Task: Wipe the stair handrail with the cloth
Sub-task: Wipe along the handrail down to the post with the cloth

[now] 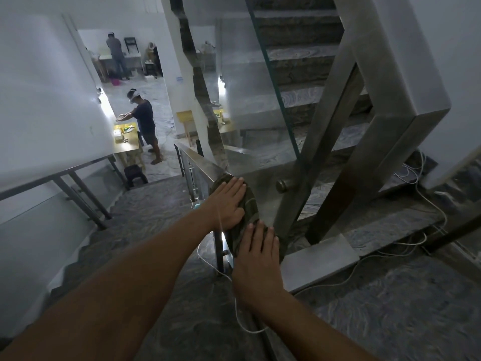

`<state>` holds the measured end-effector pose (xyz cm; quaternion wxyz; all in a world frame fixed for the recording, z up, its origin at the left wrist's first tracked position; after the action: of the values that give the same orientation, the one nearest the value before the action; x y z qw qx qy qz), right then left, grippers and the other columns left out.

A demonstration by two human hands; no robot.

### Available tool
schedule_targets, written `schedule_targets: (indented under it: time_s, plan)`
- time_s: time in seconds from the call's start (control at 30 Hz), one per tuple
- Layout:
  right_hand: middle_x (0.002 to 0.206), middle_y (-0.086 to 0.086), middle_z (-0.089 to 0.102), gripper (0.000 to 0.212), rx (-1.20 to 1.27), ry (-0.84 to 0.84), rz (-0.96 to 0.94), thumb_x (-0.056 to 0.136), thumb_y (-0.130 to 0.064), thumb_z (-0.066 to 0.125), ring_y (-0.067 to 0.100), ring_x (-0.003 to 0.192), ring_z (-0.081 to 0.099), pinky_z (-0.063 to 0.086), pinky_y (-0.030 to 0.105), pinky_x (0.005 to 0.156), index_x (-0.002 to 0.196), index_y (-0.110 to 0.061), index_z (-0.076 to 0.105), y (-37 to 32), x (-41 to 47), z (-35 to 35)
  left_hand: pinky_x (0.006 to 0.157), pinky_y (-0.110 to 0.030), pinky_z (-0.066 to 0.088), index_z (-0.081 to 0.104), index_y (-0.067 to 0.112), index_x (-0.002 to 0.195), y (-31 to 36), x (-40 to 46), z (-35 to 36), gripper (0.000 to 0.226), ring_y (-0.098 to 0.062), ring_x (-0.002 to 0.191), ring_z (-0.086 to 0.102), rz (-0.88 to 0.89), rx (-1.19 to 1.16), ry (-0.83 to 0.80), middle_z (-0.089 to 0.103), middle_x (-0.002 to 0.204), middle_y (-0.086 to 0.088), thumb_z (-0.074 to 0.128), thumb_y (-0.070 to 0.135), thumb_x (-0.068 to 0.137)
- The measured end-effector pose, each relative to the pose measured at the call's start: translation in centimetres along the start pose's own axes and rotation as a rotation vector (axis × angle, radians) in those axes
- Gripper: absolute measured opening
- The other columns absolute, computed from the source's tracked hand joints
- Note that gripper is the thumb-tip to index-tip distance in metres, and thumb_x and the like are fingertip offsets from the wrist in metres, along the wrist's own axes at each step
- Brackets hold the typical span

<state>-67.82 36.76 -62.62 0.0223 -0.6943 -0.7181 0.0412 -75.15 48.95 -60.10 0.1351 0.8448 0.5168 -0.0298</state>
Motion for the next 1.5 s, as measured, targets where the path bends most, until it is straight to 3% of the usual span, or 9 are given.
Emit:
schedule_targets:
  time_s: [0.2, 0.33, 0.57, 0.73, 0.93, 1.2, 1.3, 1.4, 1.5]
  plan:
    - [0.156, 0.030, -0.002, 0.088, 0.089, -0.030, -0.056, 0.090, -0.040, 0.050, 0.047, 0.144, 0.003, 0.000, 0.052, 0.115, 0.149, 0.001, -0.001, -1.0, 2.5, -1.1, 0.117, -0.034, -0.006, 0.003, 0.011, 0.151, -2.1, 1.4, -0.8, 0.074, -0.020, 0.148, -0.004, -0.019, -0.032, 0.028, -0.002, 0.161, -0.010, 0.020, 0.040, 0.086]
    - [0.151, 0.034, 0.021, 0.094, 0.068, -0.026, -0.052, 0.079, -0.046, 0.065, 0.051, 0.138, 0.024, 0.019, 0.057, 0.112, 0.146, 0.005, 0.023, -1.7, 4.0, -1.7, 0.117, -0.033, -0.002, 0.010, 0.011, 0.151, -2.4, 1.4, -1.5, 0.065, -0.021, 0.148, 0.003, -0.036, -0.129, 0.043, 0.006, 0.161, -0.009, 0.030, 0.031, 0.093]
    - [0.155, 0.027, -0.018, 0.087, 0.042, -0.090, -0.250, 0.094, -0.037, 0.045, 0.043, 0.143, -0.017, -0.010, 0.050, 0.115, 0.148, -0.001, -0.013, -1.1, 2.7, -2.1, 0.116, -0.026, -0.006, 0.017, 0.005, 0.148, -3.0, -1.1, -0.3, 0.057, -0.022, 0.148, 0.001, -0.052, -0.320, 0.184, 0.009, 0.160, -0.012, 0.033, 0.017, 0.095]
    - [0.158, 0.023, -0.011, 0.082, 0.027, -0.101, -0.275, 0.095, -0.038, 0.043, 0.042, 0.145, -0.011, -0.015, 0.046, 0.109, 0.149, -0.005, -0.008, 0.4, -0.9, -2.2, 0.103, -0.001, -0.014, 0.022, 0.001, 0.146, -0.4, -3.6, 0.9, 0.055, -0.015, 0.145, 0.001, -0.003, -0.463, 0.296, 0.014, 0.158, -0.015, 0.040, -0.001, 0.094]
    - [0.137, 0.026, 0.051, 0.068, -0.058, -0.008, -0.273, 0.079, -0.040, 0.046, 0.043, 0.128, 0.047, 0.027, 0.050, 0.105, 0.134, 0.000, 0.049, 1.8, -5.5, -2.1, 0.115, -0.020, -0.001, 0.025, 0.007, 0.147, 3.2, -7.3, 3.2, 0.053, -0.008, 0.143, -0.002, -0.041, -0.656, 0.341, 0.013, 0.159, -0.006, 0.032, 0.007, 0.095]
    - [0.141, 0.020, 0.050, 0.069, -0.087, 0.028, -0.438, 0.074, -0.033, 0.051, 0.035, 0.131, 0.046, 0.030, 0.048, 0.108, 0.137, -0.006, 0.047, 3.6, -9.9, -2.3, 0.115, -0.028, 0.019, 0.021, 0.015, 0.148, 6.1, -11.6, 6.3, 0.062, -0.011, 0.141, 0.014, -0.093, -0.928, 0.432, 0.008, 0.152, 0.010, 0.044, -0.003, 0.094]
    - [0.137, 0.015, 0.054, 0.060, -0.063, 0.051, -0.502, 0.080, -0.034, 0.048, 0.031, 0.128, 0.050, 0.033, 0.046, 0.105, 0.135, -0.010, 0.050, 4.8, -10.4, -3.1, 0.109, -0.027, 0.037, 0.026, 0.015, 0.148, 6.9, -12.9, 6.6, 0.064, -0.016, 0.133, 0.038, -0.151, -0.952, 0.464, 0.031, 0.147, 0.001, 0.050, -0.003, 0.092]
    - [0.136, 0.012, 0.056, 0.052, 0.025, 0.051, -0.554, 0.082, -0.022, 0.043, 0.029, 0.128, 0.050, 0.037, 0.048, 0.104, 0.133, -0.014, 0.051, 5.8, -11.0, -3.6, 0.070, -0.018, 0.053, 0.067, 0.010, 0.107, 7.4, -15.0, 7.2, 0.025, -0.017, 0.083, 0.067, -0.332, -0.914, 0.481, 0.067, 0.091, 0.001, 0.053, 0.008, 0.086]
    - [0.133, 0.006, 0.059, 0.052, 0.177, -0.023, -0.543, 0.078, -0.020, 0.046, 0.025, 0.125, 0.054, 0.046, 0.038, 0.101, 0.129, -0.020, 0.055, 6.6, -11.6, -5.4, 0.067, -0.029, 0.052, 0.073, 0.008, 0.084, 8.7, -17.5, 7.6, 0.022, -0.021, 0.071, 0.066, -0.404, -0.844, 0.479, 0.072, 0.080, -0.009, 0.052, 0.016, 0.083]
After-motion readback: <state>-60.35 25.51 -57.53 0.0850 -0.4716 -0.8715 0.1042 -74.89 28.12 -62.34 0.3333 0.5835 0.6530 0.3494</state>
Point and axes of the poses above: each hand's wrist, its own x-axis towards the middle knuckle, its own z-axis out of the palm, y = z × x, the point moved 6 cm from there along x, towards the middle knuckle
